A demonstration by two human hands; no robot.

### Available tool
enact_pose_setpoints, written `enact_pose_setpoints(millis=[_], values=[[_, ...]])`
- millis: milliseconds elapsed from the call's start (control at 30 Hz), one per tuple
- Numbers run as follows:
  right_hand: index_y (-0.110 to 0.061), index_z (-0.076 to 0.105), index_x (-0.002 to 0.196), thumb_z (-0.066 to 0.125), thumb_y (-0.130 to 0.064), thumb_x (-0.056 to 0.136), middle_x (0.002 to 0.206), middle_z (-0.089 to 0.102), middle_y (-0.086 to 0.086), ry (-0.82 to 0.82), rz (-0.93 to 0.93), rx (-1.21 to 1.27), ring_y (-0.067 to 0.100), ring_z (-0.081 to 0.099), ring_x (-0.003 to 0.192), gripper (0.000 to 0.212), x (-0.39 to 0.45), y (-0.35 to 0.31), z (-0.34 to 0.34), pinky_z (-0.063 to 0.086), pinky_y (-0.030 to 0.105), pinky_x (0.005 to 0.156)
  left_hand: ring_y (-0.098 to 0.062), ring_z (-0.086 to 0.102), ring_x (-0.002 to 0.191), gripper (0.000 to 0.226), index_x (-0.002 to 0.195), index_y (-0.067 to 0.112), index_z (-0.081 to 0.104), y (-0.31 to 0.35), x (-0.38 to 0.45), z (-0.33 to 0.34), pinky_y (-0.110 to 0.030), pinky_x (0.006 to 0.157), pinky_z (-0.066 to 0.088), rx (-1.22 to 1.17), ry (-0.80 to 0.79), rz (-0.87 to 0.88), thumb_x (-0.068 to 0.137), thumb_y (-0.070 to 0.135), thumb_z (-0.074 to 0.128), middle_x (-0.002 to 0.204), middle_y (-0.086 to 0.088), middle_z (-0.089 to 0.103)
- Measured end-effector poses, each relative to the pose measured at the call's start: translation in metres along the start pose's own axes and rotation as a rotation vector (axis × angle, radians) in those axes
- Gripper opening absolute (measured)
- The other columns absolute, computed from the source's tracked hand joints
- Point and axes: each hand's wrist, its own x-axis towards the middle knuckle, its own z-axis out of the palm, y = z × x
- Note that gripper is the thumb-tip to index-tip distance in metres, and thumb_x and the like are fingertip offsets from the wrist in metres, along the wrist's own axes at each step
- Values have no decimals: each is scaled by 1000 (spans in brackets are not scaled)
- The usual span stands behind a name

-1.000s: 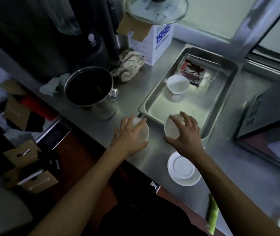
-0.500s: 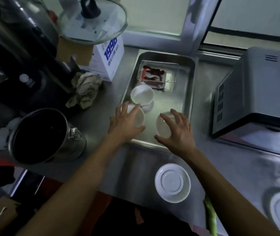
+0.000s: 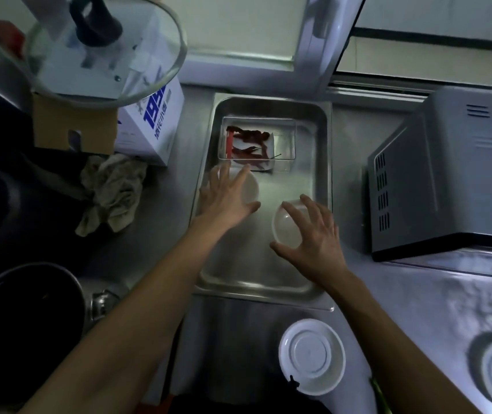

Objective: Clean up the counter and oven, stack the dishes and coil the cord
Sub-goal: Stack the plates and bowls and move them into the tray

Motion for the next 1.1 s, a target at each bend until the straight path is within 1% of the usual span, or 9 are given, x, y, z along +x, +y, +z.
enact_pose_setpoints(millis=[133,300,400,567,733,867,1033,1100], values=[[-42,30,148,72,-62,74,162,16,0,-41,13,11,30,15,147,87,17,1,6,28,58,115,-35,3,150,96,153,40,14,-5,16,9,-61,115,18,-13,-59,-24,78,62,70,165,-3,2],[-37,33,148,75,-57,74,161,20,3,-38,8,31,32,19,145,87,29,5,12,29,56,113,-34,3,150,97,153,40,13,-12,29,23,-63,115,19,-23,-99,-39,77,62,69,165,-1,-1],[-38,32,148,75,-57,74,161,20,3,-48,16,44,31,19,145,87,31,6,15,32,57,112,-35,0,151,98,154,40,12,-14,32,30,-65,115,17,-39,-134,-39,77,62,70,165,-1,-3],[-40,31,147,74,-59,73,161,19,1,-63,32,58,31,18,146,88,36,10,18,31,58,112,-36,0,151,97,153,39,15,-14,36,35,-65,116,18,-11,-134,-24,78,62,70,165,-5,0],[-38,34,147,76,-56,73,161,21,3,-57,38,63,31,20,145,87,40,13,19,30,57,113,-36,-7,151,96,154,38,14,-15,37,36,-64,117,12,15,-143,12,79,60,70,165,-5,-3],[-37,34,148,75,-58,74,161,19,2,-76,56,65,30,17,146,87,45,12,25,29,56,113,-36,-7,151,96,154,37,16,-14,37,34,-64,116,12,14,-150,22,78,58,72,165,-5,-1],[-38,32,149,74,-59,75,162,16,0,-90,56,57,28,14,147,88,53,8,30,29,56,114,-37,-7,151,101,155,37,14,-17,40,31,-67,116,15,29,-199,38,76,63,71,165,-5,-1],[-38,31,149,74,-59,75,162,15,1,-87,47,49,29,14,147,88,58,8,31,28,57,114,-37,-10,151,102,155,37,10,-18,39,30,-67,116,13,44,-230,42,77,66,69,165,-6,-6]])
